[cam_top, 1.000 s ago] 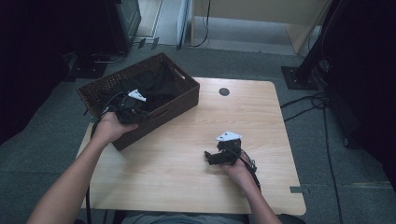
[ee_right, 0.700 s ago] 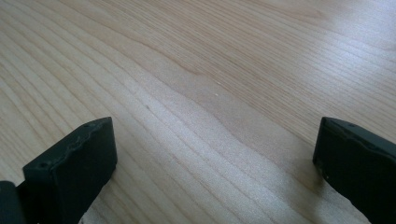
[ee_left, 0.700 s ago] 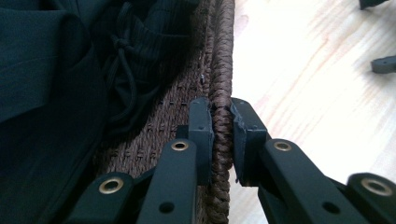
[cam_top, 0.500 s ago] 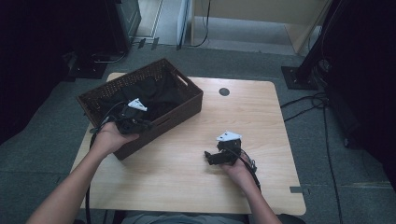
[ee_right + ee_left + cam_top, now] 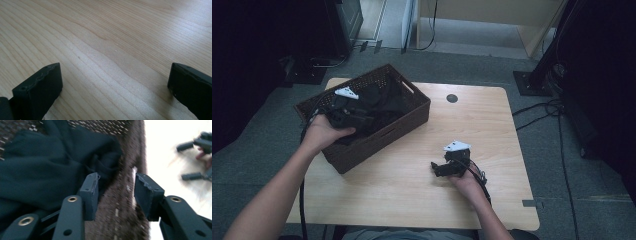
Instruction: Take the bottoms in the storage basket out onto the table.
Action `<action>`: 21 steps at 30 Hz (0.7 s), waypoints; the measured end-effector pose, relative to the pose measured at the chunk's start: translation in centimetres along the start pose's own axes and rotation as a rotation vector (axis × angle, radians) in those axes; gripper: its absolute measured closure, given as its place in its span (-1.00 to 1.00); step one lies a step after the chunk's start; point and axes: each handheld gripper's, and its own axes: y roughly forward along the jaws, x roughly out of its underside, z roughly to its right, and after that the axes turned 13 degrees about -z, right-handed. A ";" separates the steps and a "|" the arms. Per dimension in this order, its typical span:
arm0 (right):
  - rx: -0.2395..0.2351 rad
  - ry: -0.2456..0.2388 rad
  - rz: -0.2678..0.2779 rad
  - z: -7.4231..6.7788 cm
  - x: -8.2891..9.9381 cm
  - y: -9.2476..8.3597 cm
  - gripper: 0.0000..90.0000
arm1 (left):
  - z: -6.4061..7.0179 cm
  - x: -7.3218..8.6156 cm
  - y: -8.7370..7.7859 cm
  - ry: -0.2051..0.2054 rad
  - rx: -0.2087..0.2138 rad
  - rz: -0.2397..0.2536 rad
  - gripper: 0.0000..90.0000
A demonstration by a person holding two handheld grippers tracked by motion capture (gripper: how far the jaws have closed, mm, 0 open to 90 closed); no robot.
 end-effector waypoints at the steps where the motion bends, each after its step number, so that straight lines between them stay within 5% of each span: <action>1: 0.000 0.001 0.000 0.0 0.0 0.0 -1.00 | -0.5 -0.4 0.0 0.002 -0.010 0.002 0.08; 3: 0.000 0.002 0.000 0.0 0.0 0.0 -1.00 | -2.0 -1.4 0.1 0.009 -0.042 0.039 -0.11; 9: 0.000 0.002 0.001 0.0 0.0 0.0 -1.00 | -4.3 -3.0 1.5 -0.010 -0.076 0.036 -0.35; 11: 0.000 0.001 0.001 0.0 0.0 0.0 -1.00 | -5.1 -3.3 2.5 -0.034 -0.097 0.021 -0.66; 15: -0.003 -0.008 0.001 -0.2 0.0 0.0 -1.00 | -6.2 -3.1 4.9 -0.050 -0.096 -0.025 -0.89; 21: -0.008 -0.013 0.003 -0.3 0.0 0.0 -1.00 | -7.4 -2.2 8.2 -0.063 -0.114 -0.091 -1.00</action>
